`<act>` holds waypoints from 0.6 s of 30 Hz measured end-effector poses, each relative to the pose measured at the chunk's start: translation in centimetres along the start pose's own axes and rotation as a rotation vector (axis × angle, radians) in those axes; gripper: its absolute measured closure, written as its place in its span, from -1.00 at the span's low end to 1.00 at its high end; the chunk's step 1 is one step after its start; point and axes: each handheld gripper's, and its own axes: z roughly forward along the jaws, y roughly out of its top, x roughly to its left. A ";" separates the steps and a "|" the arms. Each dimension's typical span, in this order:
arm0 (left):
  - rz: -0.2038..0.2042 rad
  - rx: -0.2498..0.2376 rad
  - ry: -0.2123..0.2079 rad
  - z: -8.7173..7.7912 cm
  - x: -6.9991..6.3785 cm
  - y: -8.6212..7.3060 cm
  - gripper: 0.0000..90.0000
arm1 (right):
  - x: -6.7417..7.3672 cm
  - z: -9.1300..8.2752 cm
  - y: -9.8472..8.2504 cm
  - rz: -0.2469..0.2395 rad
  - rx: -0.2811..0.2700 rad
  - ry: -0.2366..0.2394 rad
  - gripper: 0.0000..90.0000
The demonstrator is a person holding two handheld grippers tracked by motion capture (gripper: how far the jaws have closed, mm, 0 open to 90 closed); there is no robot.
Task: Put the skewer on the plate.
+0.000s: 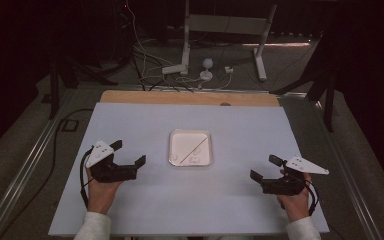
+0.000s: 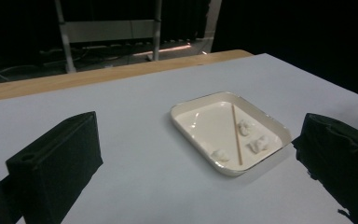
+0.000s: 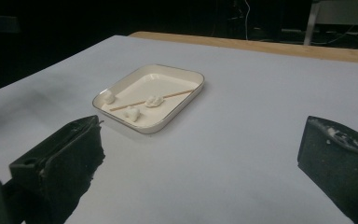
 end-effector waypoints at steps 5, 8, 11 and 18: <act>-0.018 -0.018 0.020 -1.1 0.8 -0.8 -0.99 | 0.1 0.0 -0.1 -0.015 -0.003 -0.012 -1.00; -0.026 -0.028 0.032 -1.6 1.2 -1.1 -0.99 | 0.3 0.0 -0.1 -0.021 -0.008 -0.015 -1.00; -0.022 -0.036 0.039 -2.0 1.4 -1.3 -0.99 | 0.4 0.0 -0.1 -0.031 -0.018 -0.021 -1.00; -0.025 -0.054 0.033 -2.9 1.7 -1.7 -0.99 | 0.8 0.2 -0.3 -0.058 -0.009 -0.031 -1.00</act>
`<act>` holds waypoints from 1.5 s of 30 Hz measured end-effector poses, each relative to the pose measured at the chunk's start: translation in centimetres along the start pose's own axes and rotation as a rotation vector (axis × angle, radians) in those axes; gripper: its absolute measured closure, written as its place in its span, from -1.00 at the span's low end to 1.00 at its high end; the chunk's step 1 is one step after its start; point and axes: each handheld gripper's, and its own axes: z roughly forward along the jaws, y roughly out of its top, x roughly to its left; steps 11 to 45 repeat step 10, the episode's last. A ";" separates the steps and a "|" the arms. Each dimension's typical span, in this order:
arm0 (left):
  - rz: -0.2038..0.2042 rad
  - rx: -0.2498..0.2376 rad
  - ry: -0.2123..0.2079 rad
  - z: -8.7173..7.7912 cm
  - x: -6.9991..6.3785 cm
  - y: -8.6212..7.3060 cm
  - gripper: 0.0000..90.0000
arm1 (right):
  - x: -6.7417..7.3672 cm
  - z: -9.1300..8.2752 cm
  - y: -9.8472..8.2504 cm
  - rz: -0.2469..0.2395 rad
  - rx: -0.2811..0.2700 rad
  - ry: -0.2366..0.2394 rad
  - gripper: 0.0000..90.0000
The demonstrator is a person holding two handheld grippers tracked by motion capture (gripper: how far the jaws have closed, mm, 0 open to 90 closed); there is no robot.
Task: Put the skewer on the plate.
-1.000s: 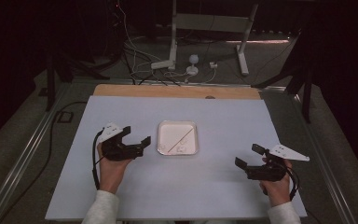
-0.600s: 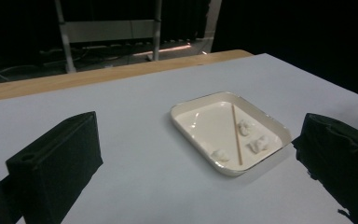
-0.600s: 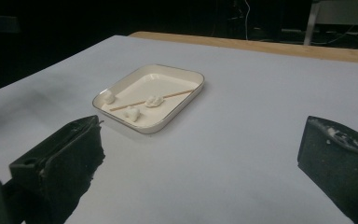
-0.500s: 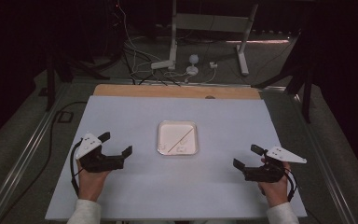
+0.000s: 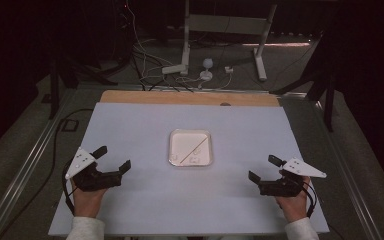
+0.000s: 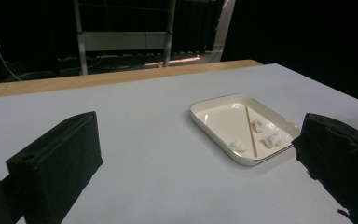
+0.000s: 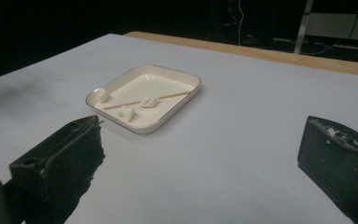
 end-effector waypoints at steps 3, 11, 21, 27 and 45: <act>-0.006 -0.008 0.001 -0.2 0.1 0.0 -0.99 | 0.2 0.1 0.0 -0.013 0.006 -0.003 -1.00; 0.002 -0.004 -0.008 0.0 -0.1 -0.3 -0.99 | 0.3 0.1 0.0 -0.018 0.004 -0.009 -1.00; 0.002 -0.004 -0.008 0.0 -0.1 -0.3 -0.99 | 0.3 0.1 0.0 -0.018 0.004 -0.009 -1.00; 0.002 -0.004 -0.008 0.0 -0.1 -0.3 -0.99 | 0.3 0.1 0.0 -0.018 0.004 -0.009 -1.00; 0.002 -0.004 -0.008 0.0 -0.1 -0.3 -0.99 | 0.3 0.1 0.0 -0.018 0.004 -0.009 -1.00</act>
